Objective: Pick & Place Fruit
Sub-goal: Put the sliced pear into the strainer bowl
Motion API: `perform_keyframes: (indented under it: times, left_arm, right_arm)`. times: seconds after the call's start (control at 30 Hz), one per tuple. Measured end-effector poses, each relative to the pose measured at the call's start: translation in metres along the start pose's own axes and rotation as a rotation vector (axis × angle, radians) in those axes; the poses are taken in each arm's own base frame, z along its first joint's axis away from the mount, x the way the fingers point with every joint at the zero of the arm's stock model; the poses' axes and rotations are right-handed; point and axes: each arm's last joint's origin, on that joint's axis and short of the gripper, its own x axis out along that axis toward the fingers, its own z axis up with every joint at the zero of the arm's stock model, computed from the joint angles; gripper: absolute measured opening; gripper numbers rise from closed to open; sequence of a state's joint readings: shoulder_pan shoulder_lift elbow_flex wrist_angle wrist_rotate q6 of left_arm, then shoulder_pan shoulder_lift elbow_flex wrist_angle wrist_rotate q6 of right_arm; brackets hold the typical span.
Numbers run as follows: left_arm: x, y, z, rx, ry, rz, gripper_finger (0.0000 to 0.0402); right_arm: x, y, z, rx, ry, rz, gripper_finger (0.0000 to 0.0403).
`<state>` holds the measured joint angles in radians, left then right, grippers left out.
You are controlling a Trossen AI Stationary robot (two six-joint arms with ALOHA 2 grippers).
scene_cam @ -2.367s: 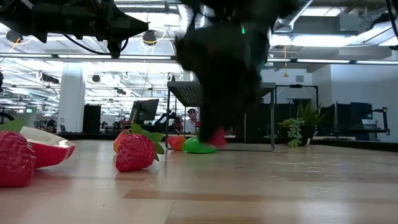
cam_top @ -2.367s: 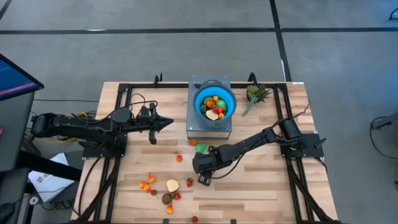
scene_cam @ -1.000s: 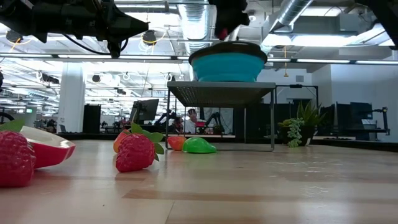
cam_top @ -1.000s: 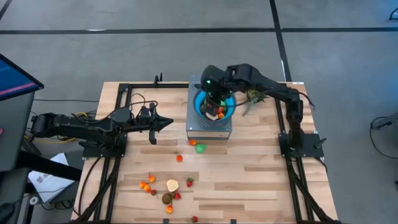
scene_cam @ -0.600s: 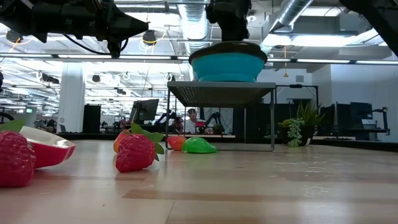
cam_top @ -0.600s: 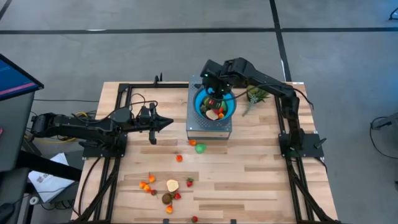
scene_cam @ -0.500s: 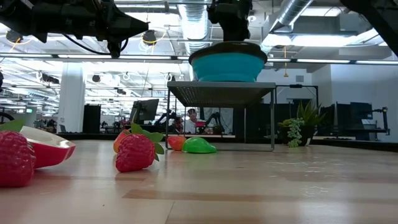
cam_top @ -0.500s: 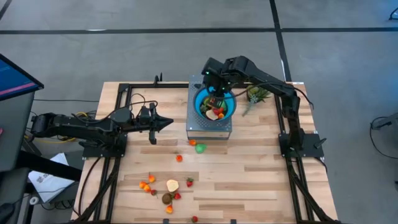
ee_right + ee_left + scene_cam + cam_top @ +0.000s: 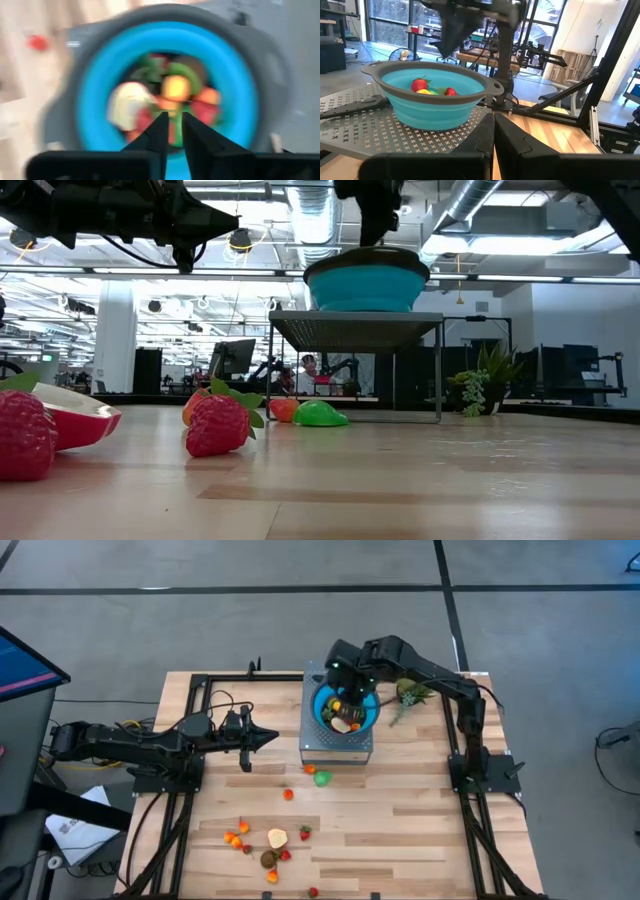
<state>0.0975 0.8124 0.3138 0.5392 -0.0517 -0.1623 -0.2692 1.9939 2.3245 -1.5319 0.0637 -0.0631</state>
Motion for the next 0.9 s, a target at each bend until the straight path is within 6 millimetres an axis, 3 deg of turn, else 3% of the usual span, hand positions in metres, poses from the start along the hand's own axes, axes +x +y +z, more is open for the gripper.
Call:
perform_keyframes:
  times: [0.1,0.37,0.9]
  left_arm:
    - [0.000,0.000,0.000,0.000,0.000,0.000,0.0002]
    - [0.000,0.000,0.000,0.000,0.000,0.000,0.0002]
    - [0.000,0.000,0.000,0.000,0.000,0.000,0.0002]
  right_arm:
    - [-0.003,0.017,0.004,-0.037,-0.048,0.078,0.0005]
    - [-0.008,0.062,0.009,-0.131,-0.127,0.130,0.0006]
    - [-0.015,0.106,0.006,-0.126,-0.145,0.182,0.0001]
